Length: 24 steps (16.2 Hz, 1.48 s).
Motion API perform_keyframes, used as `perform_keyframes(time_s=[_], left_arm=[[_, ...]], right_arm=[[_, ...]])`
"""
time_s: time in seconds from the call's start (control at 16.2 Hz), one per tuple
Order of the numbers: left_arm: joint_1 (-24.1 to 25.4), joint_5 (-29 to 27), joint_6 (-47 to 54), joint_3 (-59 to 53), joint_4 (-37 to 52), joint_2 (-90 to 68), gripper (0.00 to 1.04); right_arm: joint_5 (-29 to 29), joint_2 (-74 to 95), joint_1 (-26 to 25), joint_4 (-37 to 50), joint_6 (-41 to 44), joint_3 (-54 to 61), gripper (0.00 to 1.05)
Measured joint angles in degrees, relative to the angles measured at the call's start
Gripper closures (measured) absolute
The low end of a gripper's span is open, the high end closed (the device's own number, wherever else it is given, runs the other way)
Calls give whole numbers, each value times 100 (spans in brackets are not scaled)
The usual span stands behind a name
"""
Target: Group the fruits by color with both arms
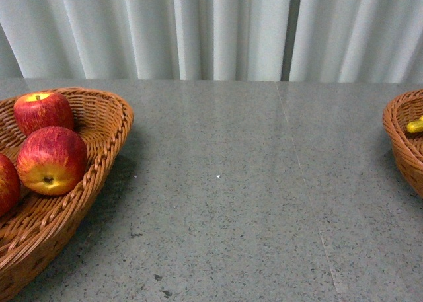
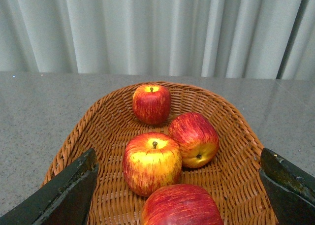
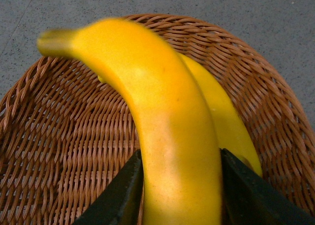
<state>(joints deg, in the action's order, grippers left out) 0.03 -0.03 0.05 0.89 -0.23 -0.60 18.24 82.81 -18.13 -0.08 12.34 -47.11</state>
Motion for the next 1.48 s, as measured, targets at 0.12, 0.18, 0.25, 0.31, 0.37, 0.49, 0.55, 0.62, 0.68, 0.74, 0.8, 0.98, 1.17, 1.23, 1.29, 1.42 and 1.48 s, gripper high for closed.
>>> perform_keyframes(time_s=[0.12,0.18,0.25,0.31,0.37,0.49,0.55,0.62,0.68,0.74,0.8,0.98,1.17,1.23,1.29,1.42,1.48], left_arm=[[0,-2,0,0,0,0,7],[0,-2,0,0,0,0,7],[0,0,0,0,0,0,7],[0,0,2,0,0,0,7],[0,0,0,0,-2,0,7],[0,0,0,0,-2,0,7],[0,0,0,0,-2,0,7],[0,0,0,0,-2,0,7],[0,0,0,0,0,0,7],[0,0,0,0,-2,0,7],[0,0,2,0,-2,0,7],[0,-2,0,0,0,0,7],[0,-2,0,0,-2,0,7],[0,0,0,0,2,0,7],[0,0,0,0,0,0,7],[0,0,0,0,0,0,7],[0,0,0,0,0,0,7]], right_arm=[[20,-17,13,59,129,-24,41],[55,-42,37,50,129,-26,29],[107,-83,52,44,127,-28,18],[125,-142,50,37,118,-28,7],[229,-269,42,59,39,-28,6],[673,-693,28,352,-249,-2,6],[837,-994,11,592,-433,101,6],[946,-1373,4,809,-675,254,6],[1045,-1718,-11,977,-892,431,6],[1097,-2094,-33,1067,-1121,632,6],[1182,-2553,-114,1084,-1351,931,7],[-48,-4793,111,918,-1283,2459,43],[-61,-6964,-42,-227,-1276,3355,80],[-232,-7274,286,-144,-1274,3451,92],[-468,-7366,522,-122,-1248,3563,103],[-852,-7528,852,-149,-1252,3893,103],[-1436,-7656,1349,-142,-1252,3976,103]])
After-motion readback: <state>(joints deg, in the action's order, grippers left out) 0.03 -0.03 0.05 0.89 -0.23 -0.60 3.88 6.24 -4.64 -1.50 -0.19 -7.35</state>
